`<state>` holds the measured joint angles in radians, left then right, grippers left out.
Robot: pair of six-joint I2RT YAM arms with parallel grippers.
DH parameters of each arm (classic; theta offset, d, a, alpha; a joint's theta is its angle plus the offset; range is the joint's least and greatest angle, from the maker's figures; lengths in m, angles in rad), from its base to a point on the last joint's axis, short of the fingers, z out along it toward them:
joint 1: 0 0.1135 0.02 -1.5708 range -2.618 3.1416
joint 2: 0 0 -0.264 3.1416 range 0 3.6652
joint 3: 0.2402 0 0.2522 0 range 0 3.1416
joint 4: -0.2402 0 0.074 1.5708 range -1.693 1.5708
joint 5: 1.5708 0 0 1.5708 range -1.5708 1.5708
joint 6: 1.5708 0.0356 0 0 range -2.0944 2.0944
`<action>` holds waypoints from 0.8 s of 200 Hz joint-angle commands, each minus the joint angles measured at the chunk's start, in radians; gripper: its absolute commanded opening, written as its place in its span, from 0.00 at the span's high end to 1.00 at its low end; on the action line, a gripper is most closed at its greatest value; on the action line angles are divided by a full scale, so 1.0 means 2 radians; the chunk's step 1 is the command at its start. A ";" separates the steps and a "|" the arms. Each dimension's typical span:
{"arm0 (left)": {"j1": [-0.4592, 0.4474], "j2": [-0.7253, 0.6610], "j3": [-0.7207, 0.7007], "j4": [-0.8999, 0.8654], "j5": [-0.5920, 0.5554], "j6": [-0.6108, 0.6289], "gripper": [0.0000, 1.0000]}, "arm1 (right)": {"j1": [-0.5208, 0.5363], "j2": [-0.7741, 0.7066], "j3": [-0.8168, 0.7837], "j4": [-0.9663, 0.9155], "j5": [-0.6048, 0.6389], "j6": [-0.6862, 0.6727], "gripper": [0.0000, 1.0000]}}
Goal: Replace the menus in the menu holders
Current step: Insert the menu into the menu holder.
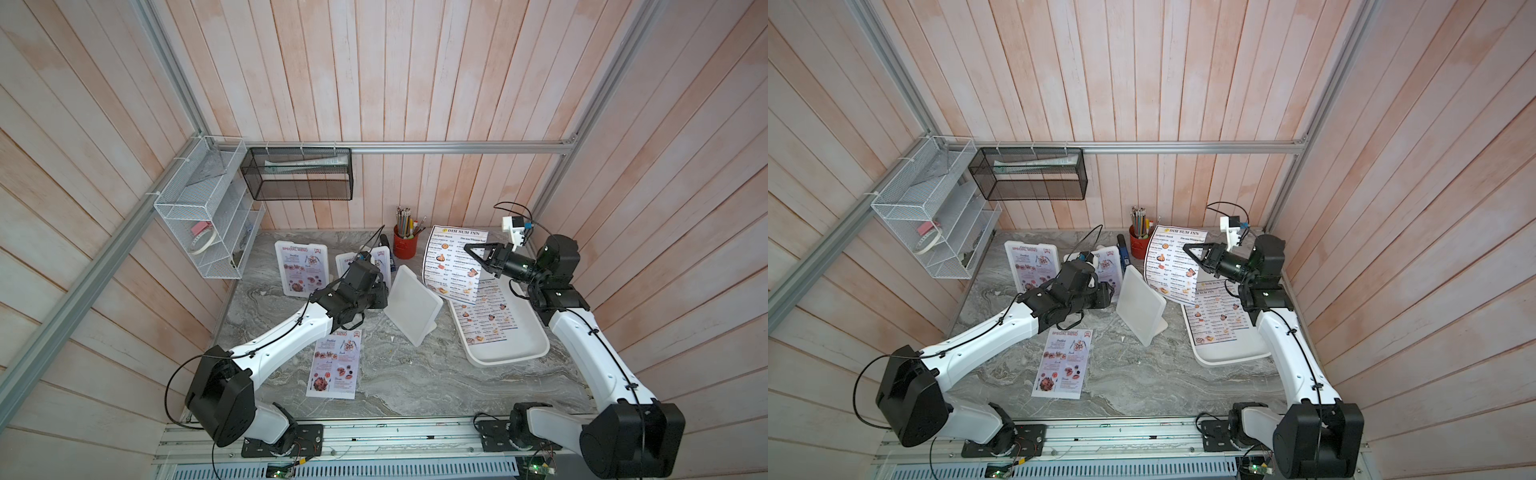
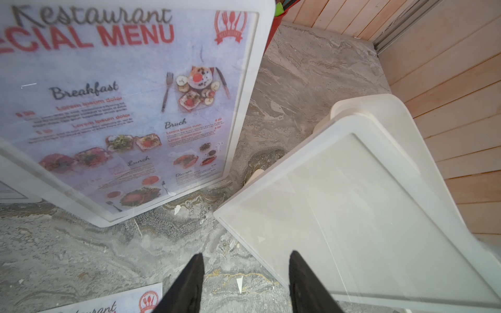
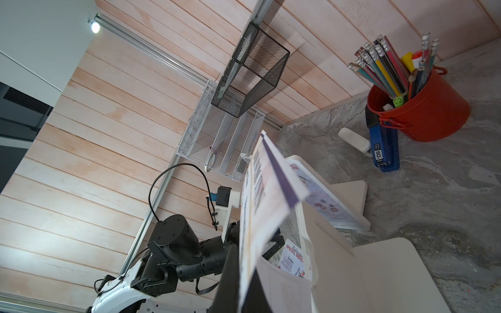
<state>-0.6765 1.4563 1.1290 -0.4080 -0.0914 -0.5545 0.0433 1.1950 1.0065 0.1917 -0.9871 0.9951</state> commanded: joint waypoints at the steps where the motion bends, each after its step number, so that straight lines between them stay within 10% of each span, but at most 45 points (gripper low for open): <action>1: -0.003 -0.013 0.002 -0.005 -0.011 -0.003 0.47 | -0.001 -0.002 0.000 0.034 -0.013 0.019 1.00; 160: -0.008 -0.007 0.008 0.001 -0.010 -0.001 0.47 | 0.010 -0.005 0.010 0.045 -0.016 0.039 1.00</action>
<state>-0.6888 1.4563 1.1290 -0.4080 -0.0917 -0.5545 0.0471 1.1931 1.0069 0.2687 -1.0080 1.0809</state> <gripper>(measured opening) 0.530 0.043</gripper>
